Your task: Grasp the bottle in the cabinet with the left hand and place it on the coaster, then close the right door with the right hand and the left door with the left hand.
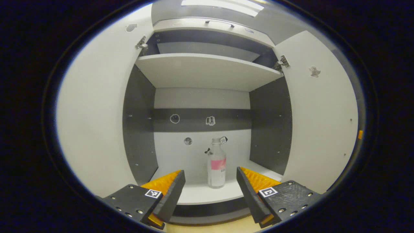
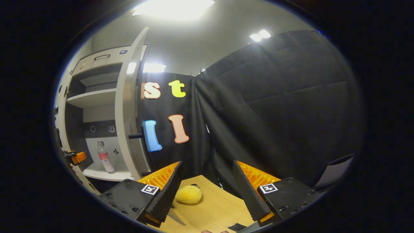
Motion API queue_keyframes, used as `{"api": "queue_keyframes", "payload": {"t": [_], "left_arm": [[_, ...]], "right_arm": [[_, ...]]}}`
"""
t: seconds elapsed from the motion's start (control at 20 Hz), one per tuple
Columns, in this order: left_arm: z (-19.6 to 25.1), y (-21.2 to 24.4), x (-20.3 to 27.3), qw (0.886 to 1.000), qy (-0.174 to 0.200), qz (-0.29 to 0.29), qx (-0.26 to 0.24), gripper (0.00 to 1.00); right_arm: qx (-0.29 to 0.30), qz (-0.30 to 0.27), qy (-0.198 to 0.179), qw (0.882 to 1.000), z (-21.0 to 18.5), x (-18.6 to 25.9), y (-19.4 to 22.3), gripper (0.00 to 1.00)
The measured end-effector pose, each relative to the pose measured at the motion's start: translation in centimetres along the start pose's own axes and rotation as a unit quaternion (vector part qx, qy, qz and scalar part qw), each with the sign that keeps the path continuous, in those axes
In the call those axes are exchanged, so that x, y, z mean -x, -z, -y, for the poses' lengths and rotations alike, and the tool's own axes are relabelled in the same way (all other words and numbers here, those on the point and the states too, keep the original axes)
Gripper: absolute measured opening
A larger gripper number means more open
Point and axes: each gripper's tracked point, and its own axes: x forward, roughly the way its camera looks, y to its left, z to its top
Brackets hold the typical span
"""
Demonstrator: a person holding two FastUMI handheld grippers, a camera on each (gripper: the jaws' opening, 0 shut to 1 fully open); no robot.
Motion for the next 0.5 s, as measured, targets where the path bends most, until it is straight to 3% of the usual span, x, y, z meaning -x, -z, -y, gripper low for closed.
{"api": "queue_keyframes", "payload": {"t": [0.5], "left_arm": [[1.9,3.2,-10.3,1.000,0.014,-0.025,0.003,0.93]], "right_arm": [[0.004,-0.003,0.026,1.000,1.9,-5.9,0.7,0.96]]}}
